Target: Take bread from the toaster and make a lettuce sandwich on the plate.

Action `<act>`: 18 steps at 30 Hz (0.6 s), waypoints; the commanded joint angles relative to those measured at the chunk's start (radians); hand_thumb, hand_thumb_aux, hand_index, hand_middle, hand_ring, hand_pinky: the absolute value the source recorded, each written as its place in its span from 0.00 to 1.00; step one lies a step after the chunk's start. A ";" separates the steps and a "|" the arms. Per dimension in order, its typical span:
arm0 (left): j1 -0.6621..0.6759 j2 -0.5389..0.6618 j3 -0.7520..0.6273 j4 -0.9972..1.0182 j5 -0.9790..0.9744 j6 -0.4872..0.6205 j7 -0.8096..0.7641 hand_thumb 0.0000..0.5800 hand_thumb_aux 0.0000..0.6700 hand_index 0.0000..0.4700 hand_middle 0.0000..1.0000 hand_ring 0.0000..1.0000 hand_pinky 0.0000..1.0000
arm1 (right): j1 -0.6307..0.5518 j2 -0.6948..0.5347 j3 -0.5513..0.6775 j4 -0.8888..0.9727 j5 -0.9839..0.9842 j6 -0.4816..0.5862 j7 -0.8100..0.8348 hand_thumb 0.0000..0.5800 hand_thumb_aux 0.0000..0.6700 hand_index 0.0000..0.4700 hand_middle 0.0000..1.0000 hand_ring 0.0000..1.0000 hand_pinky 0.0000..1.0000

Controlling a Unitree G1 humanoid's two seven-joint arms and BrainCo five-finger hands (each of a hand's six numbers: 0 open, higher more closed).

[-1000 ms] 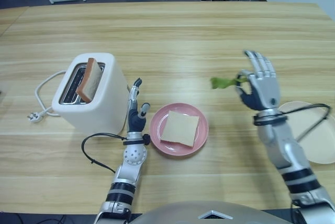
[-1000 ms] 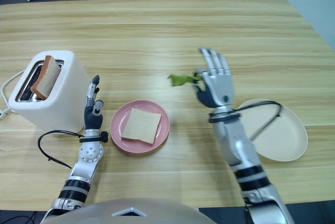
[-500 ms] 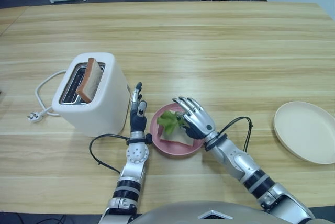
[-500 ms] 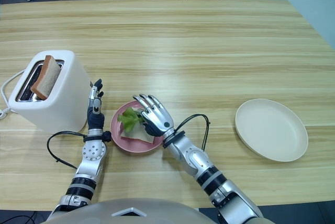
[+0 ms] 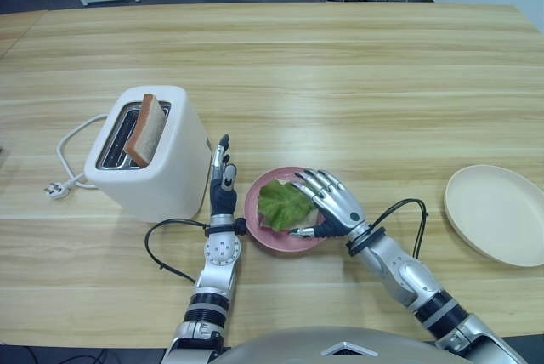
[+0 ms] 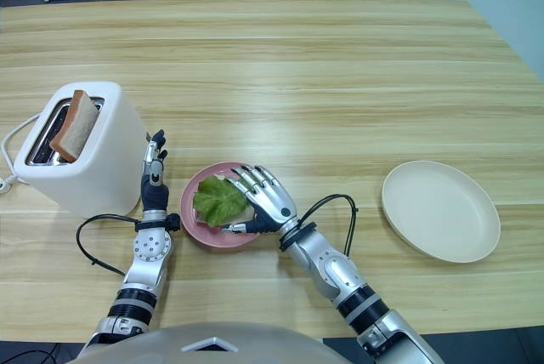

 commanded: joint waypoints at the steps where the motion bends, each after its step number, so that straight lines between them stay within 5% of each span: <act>1: 0.004 -0.004 0.004 -0.001 0.010 0.004 0.001 0.00 0.00 0.00 0.00 0.00 0.00 | 0.066 -0.043 -0.074 -0.093 0.130 -0.032 0.085 0.00 0.00 0.00 0.00 0.00 0.00; 6: 0.056 0.024 -0.013 -0.171 0.190 0.008 0.068 0.00 0.00 0.00 0.00 0.00 0.00 | 0.116 -0.067 -0.259 -0.236 0.334 -0.051 0.131 0.00 0.00 0.00 0.00 0.00 0.00; 12: 0.144 0.071 0.111 -0.775 0.599 0.127 0.128 0.00 0.00 0.00 0.00 0.00 0.00 | 0.129 0.099 -0.496 -0.306 0.893 -0.006 0.217 0.00 0.00 0.00 0.00 0.00 0.00; 18: 0.120 0.168 0.343 -0.860 0.750 0.395 0.073 0.00 0.00 0.00 0.00 0.00 0.00 | 0.133 0.149 -0.527 -0.257 0.925 -0.002 0.235 0.00 0.00 0.00 0.00 0.00 0.00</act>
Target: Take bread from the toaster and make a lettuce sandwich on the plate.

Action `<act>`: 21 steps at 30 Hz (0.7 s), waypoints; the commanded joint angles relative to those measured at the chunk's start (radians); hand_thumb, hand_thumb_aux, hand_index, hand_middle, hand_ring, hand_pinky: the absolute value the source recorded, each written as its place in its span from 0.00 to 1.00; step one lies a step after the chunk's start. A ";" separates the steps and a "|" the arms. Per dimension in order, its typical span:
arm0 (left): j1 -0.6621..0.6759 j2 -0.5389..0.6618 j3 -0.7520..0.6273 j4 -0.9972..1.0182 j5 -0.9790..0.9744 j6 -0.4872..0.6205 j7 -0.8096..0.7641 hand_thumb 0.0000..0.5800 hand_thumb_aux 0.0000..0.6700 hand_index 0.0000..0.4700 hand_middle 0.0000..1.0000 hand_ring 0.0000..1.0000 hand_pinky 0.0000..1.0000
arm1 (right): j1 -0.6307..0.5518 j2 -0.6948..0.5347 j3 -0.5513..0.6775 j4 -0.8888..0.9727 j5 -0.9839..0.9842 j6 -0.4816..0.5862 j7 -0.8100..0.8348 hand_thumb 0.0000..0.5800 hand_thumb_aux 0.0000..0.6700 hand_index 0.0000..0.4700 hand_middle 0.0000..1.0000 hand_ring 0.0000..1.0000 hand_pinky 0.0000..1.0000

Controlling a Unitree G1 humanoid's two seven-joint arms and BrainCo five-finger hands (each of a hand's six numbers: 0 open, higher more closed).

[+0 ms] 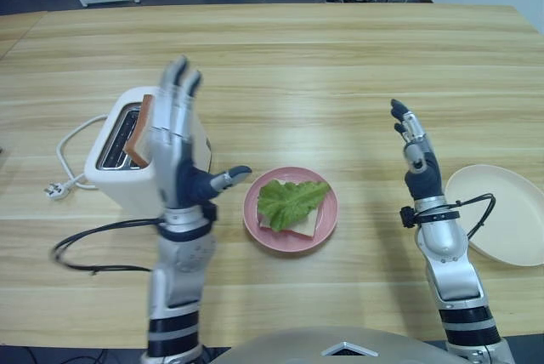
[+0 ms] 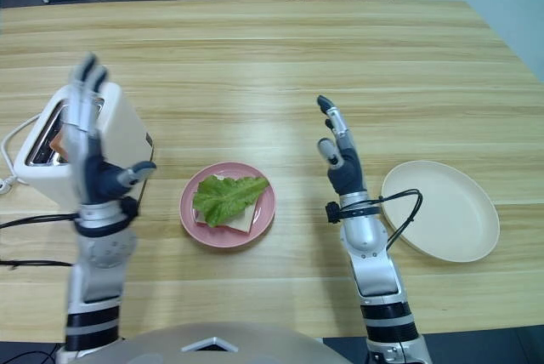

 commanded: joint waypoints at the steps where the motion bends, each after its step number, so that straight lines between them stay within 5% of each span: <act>1: -0.012 0.052 0.111 0.047 0.062 0.199 -0.064 0.00 0.00 0.00 0.00 0.00 0.00 | 0.010 0.034 -0.010 0.029 0.016 0.011 0.023 0.00 0.00 0.00 0.00 0.00 0.00; 14: -0.022 0.112 0.049 0.275 0.058 0.513 -0.202 0.00 0.00 0.00 0.00 0.00 0.00 | 0.017 0.059 -0.024 0.045 -0.008 0.004 0.060 0.00 0.00 0.00 0.00 0.00 0.00; 15: -0.021 0.117 0.042 0.283 0.051 0.521 -0.207 0.08 0.04 0.04 0.00 0.00 0.00 | 0.018 0.060 -0.025 0.045 -0.009 0.004 0.061 0.00 0.00 0.00 0.00 0.00 0.00; 16: -0.019 0.122 0.033 0.287 0.046 0.526 -0.208 0.44 0.25 0.25 0.00 0.00 0.00 | 0.020 0.060 -0.027 0.043 -0.010 0.004 0.062 0.00 0.00 0.00 0.00 0.00 0.00; 17: -0.018 0.127 0.025 0.289 0.041 0.529 -0.210 0.81 0.57 0.57 0.00 0.00 0.00 | 0.021 0.060 -0.028 0.043 -0.010 0.004 0.063 0.00 0.00 0.00 0.00 0.00 0.00; 18: -0.016 0.131 0.019 0.290 0.034 0.531 -0.211 0.92 0.73 0.73 0.00 0.00 0.00 | 0.021 0.060 -0.028 0.043 -0.011 0.004 0.064 0.00 0.00 0.00 0.00 0.00 0.00; 19: -0.016 0.134 0.011 0.291 0.026 0.535 -0.216 1.00 1.00 1.00 0.56 0.56 0.56 | 0.024 0.060 -0.030 0.041 -0.012 0.004 0.064 0.00 0.00 0.00 0.00 0.00 0.00; 20: -0.017 0.134 0.008 0.292 0.013 0.534 -0.217 1.00 1.00 1.00 1.00 1.00 1.00 | 0.025 0.060 -0.030 0.040 -0.013 0.004 0.064 0.00 0.00 0.00 0.00 0.00 0.00; 21: -0.019 0.133 0.005 0.292 0.002 0.534 -0.215 1.00 1.00 1.00 1.00 1.00 1.00 | 0.028 0.060 -0.032 0.038 -0.014 0.005 0.063 0.00 0.00 0.00 0.00 0.00 0.00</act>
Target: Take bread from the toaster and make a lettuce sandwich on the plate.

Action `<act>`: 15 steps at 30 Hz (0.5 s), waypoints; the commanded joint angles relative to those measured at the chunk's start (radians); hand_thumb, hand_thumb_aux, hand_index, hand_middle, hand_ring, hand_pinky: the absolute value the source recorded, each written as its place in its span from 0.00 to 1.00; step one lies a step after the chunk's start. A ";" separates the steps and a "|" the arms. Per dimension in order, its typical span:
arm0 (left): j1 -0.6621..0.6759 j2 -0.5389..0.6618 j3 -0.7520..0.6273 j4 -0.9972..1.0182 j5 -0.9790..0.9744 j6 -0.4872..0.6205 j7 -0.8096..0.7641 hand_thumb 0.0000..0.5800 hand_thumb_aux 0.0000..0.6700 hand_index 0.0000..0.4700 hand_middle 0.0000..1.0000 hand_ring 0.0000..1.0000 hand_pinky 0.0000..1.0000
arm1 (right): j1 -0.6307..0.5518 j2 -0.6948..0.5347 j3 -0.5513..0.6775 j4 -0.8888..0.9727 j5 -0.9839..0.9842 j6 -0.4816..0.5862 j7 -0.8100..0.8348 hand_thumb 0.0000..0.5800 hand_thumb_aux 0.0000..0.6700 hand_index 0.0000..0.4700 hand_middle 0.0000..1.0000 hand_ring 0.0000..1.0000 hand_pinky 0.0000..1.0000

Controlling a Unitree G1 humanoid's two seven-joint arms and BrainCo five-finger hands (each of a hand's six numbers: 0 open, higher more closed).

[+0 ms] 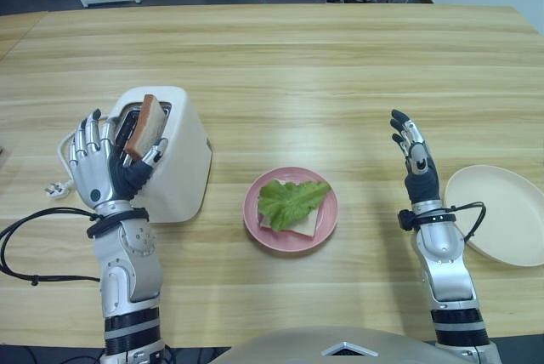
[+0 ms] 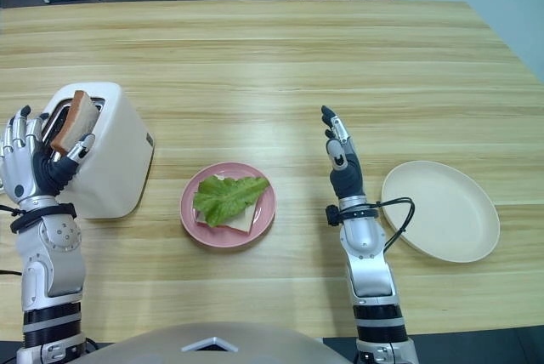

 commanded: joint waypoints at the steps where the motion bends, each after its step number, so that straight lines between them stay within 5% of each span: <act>1: 0.008 0.004 -0.026 0.027 -0.048 0.018 -0.017 1.00 1.00 1.00 1.00 1.00 1.00 | 0.017 0.005 -0.014 -0.002 -0.009 0.004 0.006 0.00 0.00 0.00 0.00 0.00 0.00; 8: 0.003 0.006 -0.019 -0.076 -0.072 -0.110 0.206 1.00 1.00 1.00 1.00 1.00 1.00 | 0.020 0.006 -0.017 -0.001 -0.015 0.005 0.007 0.00 0.00 0.00 0.00 0.00 0.00; 15: -0.032 -0.033 0.139 -0.257 -0.237 -0.315 0.472 1.00 1.00 1.00 1.00 1.00 1.00 | 0.019 0.013 -0.017 0.006 -0.021 0.004 0.007 0.00 0.00 0.00 0.00 0.00 0.00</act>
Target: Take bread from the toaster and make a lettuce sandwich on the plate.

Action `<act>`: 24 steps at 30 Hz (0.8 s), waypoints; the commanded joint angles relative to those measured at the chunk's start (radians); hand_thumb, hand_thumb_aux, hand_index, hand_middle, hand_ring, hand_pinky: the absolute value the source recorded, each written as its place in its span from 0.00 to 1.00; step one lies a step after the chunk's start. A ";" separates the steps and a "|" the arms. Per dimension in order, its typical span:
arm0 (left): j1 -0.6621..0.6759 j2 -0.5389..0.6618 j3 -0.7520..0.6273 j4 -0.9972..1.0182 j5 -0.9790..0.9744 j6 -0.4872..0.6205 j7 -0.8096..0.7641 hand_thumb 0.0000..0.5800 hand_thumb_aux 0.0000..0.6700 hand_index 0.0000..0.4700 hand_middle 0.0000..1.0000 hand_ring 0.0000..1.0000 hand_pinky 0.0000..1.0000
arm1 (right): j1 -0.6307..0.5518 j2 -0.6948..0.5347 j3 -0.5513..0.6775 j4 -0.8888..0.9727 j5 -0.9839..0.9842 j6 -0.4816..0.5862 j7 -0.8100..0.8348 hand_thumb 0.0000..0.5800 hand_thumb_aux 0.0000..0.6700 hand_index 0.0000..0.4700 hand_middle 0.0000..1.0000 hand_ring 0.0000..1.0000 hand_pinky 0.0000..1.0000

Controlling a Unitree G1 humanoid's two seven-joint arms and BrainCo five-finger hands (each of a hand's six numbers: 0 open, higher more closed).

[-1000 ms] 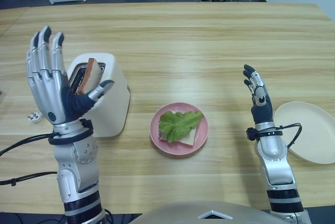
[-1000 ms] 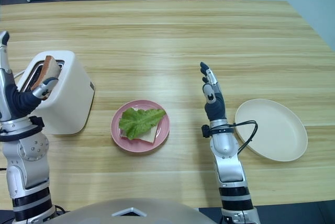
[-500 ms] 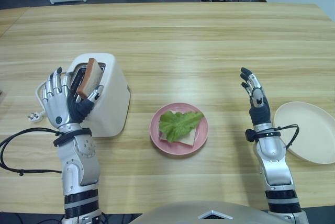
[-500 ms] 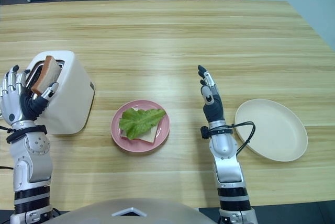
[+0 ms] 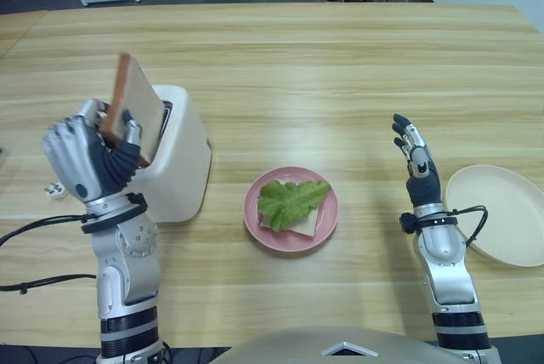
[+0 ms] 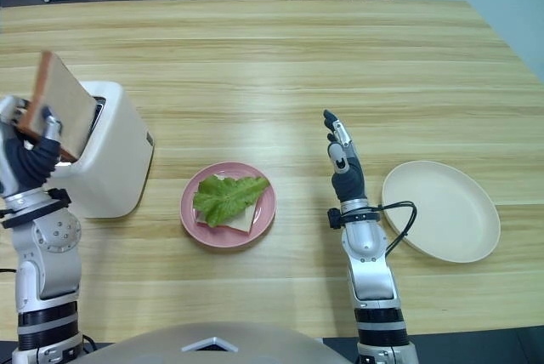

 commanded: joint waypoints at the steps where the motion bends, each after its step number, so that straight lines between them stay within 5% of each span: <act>1: -0.027 -0.021 0.116 -0.098 -0.139 -0.122 0.113 1.00 1.00 1.00 1.00 1.00 1.00 | -0.001 0.012 -0.005 0.009 -0.010 0.005 0.003 0.00 0.00 0.00 0.00 0.00 0.00; 8: -0.008 -0.025 -0.019 -0.157 -0.486 -0.295 -0.107 1.00 1.00 1.00 1.00 1.00 1.00 | -0.004 0.023 -0.013 0.016 -0.012 0.003 0.005 0.00 0.00 0.00 0.00 0.00 0.00; 15: 0.024 -0.015 -0.252 -0.089 -0.814 -0.203 -0.482 1.00 1.00 1.00 1.00 1.00 1.00 | -0.007 0.022 -0.029 0.026 -0.004 0.001 0.009 0.00 0.00 0.00 0.00 0.00 0.00; 24: -0.142 0.071 -0.430 0.300 -0.792 -0.144 -0.862 1.00 1.00 1.00 1.00 1.00 1.00 | -0.023 0.028 -0.034 0.068 -0.007 -0.006 0.010 0.00 0.00 0.00 0.00 0.00 0.00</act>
